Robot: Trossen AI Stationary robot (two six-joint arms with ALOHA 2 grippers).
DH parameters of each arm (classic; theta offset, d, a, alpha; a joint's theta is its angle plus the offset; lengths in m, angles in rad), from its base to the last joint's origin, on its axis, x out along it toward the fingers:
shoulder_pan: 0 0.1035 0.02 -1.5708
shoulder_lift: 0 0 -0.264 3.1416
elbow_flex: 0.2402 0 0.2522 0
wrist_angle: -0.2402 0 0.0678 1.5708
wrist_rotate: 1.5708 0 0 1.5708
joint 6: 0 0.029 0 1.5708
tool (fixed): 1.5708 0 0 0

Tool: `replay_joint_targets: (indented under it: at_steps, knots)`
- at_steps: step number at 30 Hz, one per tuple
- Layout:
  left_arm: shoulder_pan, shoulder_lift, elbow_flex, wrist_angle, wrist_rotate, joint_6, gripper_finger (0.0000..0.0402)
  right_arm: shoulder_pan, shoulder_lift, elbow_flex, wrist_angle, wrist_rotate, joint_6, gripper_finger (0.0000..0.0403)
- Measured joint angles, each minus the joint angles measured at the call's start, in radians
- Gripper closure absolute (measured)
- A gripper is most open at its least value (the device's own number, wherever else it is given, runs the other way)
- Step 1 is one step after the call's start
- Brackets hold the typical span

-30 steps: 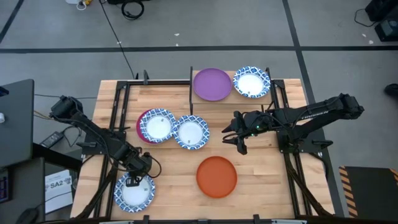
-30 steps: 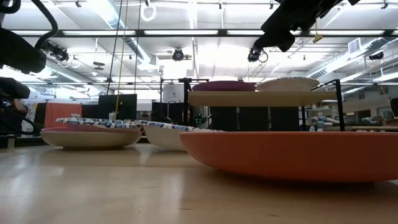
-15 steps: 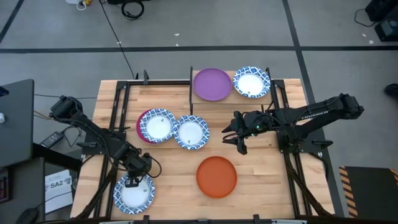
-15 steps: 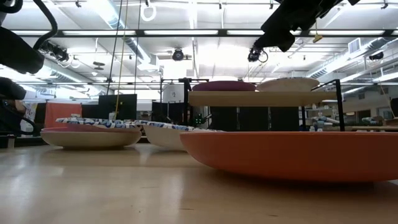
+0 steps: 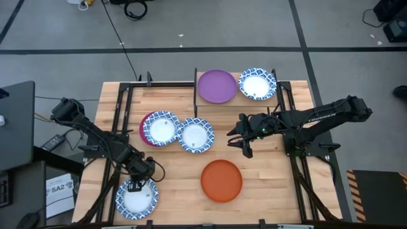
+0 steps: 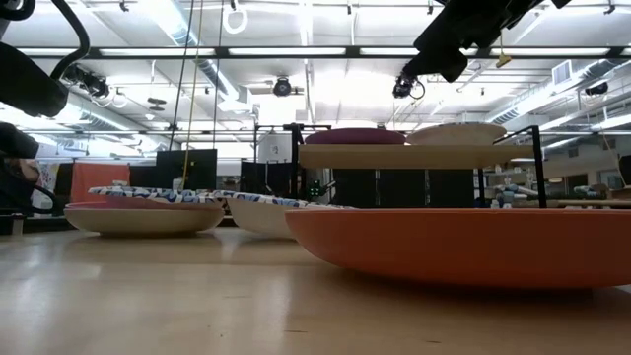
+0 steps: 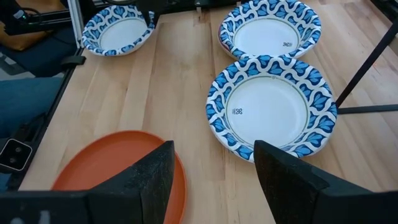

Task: Place and stack plates onto a shelf
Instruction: Stack the white patterned bowl on top of the white patterned bowl on the shelf

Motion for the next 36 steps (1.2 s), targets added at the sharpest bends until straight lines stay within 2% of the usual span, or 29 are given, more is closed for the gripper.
replay_joint_targets:
  at_steps: [6, 12, 19, 30, 36]
  knots:
    - [0.000, 0.000, 0.000, 0.023, 0.000, 0.000, 0.0357, 0.000, 0.000, 0.000, 0.000, 0.000, 0.000, 0.0176]
    - [0.000, 0.000, 0.000, 0.029, 0.002, -0.003, 0.0388, 0.000, 0.000, 0.000, 0.000, 0.000, 0.000, 0.0176]
    - [0.011, 0.000, 0.029, 0.025, 0.008, 0.004, 0.0388, 0.000, 0.000, 0.000, 0.000, 0.000, 0.000, 0.0176]
    - [0.146, -0.007, 0.134, 0.011, 0.076, 0.107, 0.0389, 0.000, 0.000, 0.000, 0.039, 0.000, 0.003, 0.0176]
    - [0.268, -0.007, 0.209, -0.008, 0.053, 0.194, 0.0389, 0.000, 0.000, 0.000, 0.103, 0.000, 0.033, 0.0176]
